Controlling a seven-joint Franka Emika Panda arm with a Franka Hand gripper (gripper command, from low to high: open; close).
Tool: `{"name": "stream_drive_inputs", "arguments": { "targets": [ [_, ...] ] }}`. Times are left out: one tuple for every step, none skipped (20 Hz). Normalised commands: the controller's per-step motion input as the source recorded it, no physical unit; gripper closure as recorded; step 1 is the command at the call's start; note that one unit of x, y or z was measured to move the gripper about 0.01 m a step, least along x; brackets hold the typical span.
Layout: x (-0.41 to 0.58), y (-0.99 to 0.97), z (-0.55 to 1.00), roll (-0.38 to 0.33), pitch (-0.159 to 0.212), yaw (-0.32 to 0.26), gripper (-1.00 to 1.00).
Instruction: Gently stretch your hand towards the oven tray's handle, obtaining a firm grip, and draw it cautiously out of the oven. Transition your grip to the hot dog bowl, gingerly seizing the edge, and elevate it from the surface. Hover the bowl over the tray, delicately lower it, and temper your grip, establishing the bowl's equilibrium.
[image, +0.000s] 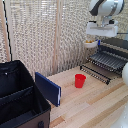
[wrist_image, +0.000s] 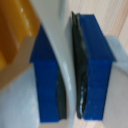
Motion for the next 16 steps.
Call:
{"name": "stream_drive_inputs", "arguments": {
  "targets": [
    [-0.323,-0.53,-0.02,0.000,-0.079,-0.232,1.00],
    [-0.323,-0.54,-0.03,0.000,-0.081,-0.231,1.00],
    [-0.323,-0.54,-0.05,0.000,-0.090,-0.230,1.00],
    [-0.343,-0.55,-0.14,0.000,-0.110,-0.223,1.00],
    [-0.400,-0.58,-0.23,0.000,-0.126,-0.206,1.00],
    [-0.457,-0.62,-0.27,0.000,-0.123,-0.182,1.00],
    [-0.483,-0.64,-0.29,0.000,-0.122,-0.164,1.00],
    [-0.514,-0.62,-0.29,0.000,-0.124,-0.158,1.00],
    [-0.517,-0.64,-0.29,0.000,-0.121,-0.146,1.00],
    [-0.534,-0.66,-0.32,0.010,-0.108,-0.120,1.00],
    [-0.489,-0.62,-0.34,0.011,-0.094,-0.121,1.00],
    [-0.446,-0.51,-0.39,0.000,-0.079,-0.109,1.00],
    [-0.343,-0.38,-0.38,0.000,-0.075,-0.103,1.00],
    [-0.269,-0.24,-0.41,0.000,-0.051,-0.083,1.00],
    [-0.211,-0.13,-0.36,0.000,-0.041,-0.055,1.00],
    [-0.203,-0.05,-0.38,0.000,-0.033,-0.054,1.00]
  ]
}}
